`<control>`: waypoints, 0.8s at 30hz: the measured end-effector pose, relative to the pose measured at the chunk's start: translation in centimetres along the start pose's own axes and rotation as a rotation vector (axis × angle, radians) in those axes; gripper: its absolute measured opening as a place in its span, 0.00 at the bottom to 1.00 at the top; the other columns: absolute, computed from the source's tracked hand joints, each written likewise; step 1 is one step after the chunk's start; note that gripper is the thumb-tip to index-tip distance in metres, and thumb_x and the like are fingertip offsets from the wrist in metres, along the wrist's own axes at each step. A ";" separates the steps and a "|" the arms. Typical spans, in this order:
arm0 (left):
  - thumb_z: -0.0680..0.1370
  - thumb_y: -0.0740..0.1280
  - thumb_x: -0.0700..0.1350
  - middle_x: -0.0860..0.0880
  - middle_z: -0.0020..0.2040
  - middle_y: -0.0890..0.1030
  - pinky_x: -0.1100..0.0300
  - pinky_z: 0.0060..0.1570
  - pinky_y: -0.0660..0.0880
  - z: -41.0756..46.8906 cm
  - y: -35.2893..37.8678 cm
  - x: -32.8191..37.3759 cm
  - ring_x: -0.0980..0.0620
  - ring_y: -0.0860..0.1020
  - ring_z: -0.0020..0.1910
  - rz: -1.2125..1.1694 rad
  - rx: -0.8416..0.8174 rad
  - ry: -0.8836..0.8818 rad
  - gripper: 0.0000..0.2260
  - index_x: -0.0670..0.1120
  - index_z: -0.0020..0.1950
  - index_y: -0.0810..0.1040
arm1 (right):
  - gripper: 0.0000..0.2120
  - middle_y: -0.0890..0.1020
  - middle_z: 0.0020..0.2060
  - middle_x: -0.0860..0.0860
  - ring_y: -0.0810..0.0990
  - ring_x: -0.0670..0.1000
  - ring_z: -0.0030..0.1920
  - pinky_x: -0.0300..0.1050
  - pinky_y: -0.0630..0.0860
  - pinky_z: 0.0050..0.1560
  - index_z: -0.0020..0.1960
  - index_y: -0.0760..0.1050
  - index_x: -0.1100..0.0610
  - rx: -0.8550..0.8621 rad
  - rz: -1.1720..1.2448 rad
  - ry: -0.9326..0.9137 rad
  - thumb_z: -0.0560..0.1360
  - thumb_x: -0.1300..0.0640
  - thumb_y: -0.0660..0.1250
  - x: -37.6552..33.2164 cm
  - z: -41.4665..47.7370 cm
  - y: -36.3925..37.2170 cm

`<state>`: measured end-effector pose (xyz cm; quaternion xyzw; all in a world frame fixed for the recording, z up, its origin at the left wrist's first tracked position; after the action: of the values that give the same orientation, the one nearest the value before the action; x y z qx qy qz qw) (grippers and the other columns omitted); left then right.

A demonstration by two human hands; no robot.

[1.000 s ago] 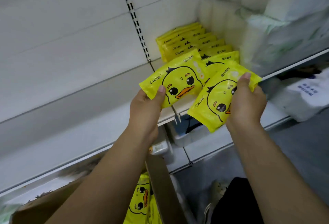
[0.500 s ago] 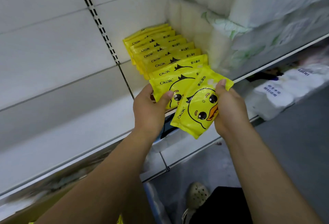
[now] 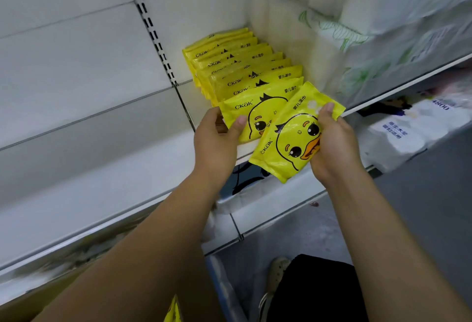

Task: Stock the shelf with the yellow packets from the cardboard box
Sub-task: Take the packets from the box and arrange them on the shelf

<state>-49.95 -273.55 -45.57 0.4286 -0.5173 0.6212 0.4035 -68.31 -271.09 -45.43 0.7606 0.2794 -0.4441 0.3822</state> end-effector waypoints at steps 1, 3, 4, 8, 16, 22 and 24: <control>0.81 0.71 0.48 0.54 0.51 0.81 0.77 0.43 0.71 -0.4 -0.4 0.0 0.69 0.77 0.43 0.002 0.017 -0.019 0.16 0.44 0.67 0.78 | 0.14 0.87 0.51 0.50 0.86 0.51 0.51 0.54 0.83 0.54 0.56 0.80 0.54 0.012 -0.001 0.000 0.83 0.47 0.60 0.1 -0.3 0.0; 0.81 0.69 0.52 0.50 0.57 0.80 0.79 0.44 0.70 -1.7 -1.3 0.2 0.67 0.77 0.46 -0.020 0.066 -0.070 0.20 0.45 0.71 0.75 | 0.14 0.87 0.51 0.51 0.86 0.52 0.52 0.56 0.82 0.57 0.56 0.80 0.54 0.016 0.008 0.017 0.83 0.46 0.61 0.5 -1.2 0.2; 0.81 0.68 0.54 0.50 0.59 0.80 0.80 0.45 0.69 -2.5 -1.7 0.3 0.68 0.76 0.47 -0.030 0.092 -0.096 0.21 0.46 0.71 0.74 | 0.14 0.87 0.52 0.51 0.86 0.52 0.52 0.57 0.81 0.57 0.56 0.80 0.54 0.012 0.023 0.033 0.83 0.45 0.61 0.8 -1.7 0.5; 0.80 0.69 0.56 0.54 0.53 0.82 0.75 0.46 0.72 -7.0 -3.1 1.0 0.67 0.78 0.48 -0.129 0.116 -0.185 0.20 0.46 0.66 0.76 | 0.18 0.85 0.56 0.54 0.85 0.55 0.54 0.59 0.80 0.57 0.62 0.78 0.54 -0.063 0.135 0.182 0.82 0.43 0.62 2.7 -4.2 2.1; 0.73 0.74 0.64 0.46 0.47 0.87 0.43 0.49 0.83 -11.2 -10.3 0.1 0.47 0.86 0.46 -0.099 0.149 -0.316 0.20 0.48 0.52 0.83 | 0.14 0.87 0.52 0.54 0.85 0.55 0.54 0.58 0.80 0.59 0.59 0.80 0.56 -0.332 0.077 0.238 0.82 0.47 0.63 4.1 -9.3 5.9; 0.82 0.65 0.50 0.43 0.45 0.88 0.51 0.40 0.84 -11.3 -15.7 0.4 0.48 0.87 0.41 -0.553 0.301 -0.466 0.14 0.39 0.54 0.80 | 0.12 0.87 0.49 0.57 0.86 0.54 0.51 0.51 0.83 0.52 0.56 0.79 0.59 -0.439 0.021 0.235 0.83 0.52 0.61 4.8 -11.8 8.8; 0.84 0.63 0.46 0.43 0.45 0.88 0.57 0.36 0.83 -11.3 -16.8 0.2 0.50 0.87 0.40 -0.627 0.347 -0.477 0.12 0.38 0.52 0.79 | 0.12 0.87 0.50 0.58 0.86 0.55 0.52 0.51 0.84 0.52 0.56 0.79 0.60 -0.445 0.067 0.257 0.83 0.53 0.62 5.1 -12.3 9.9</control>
<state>-35.43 -260.00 -41.47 0.7583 -0.3284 0.4299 0.3639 -52.75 -265.86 -42.84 0.7169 0.3913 -0.2584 0.5159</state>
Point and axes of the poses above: each hand's wrist, its own z-axis towards the middle knuckle, its own y-axis out of the palm, x = y × z, the point moved 1 cm from there along z, towards the middle knuckle
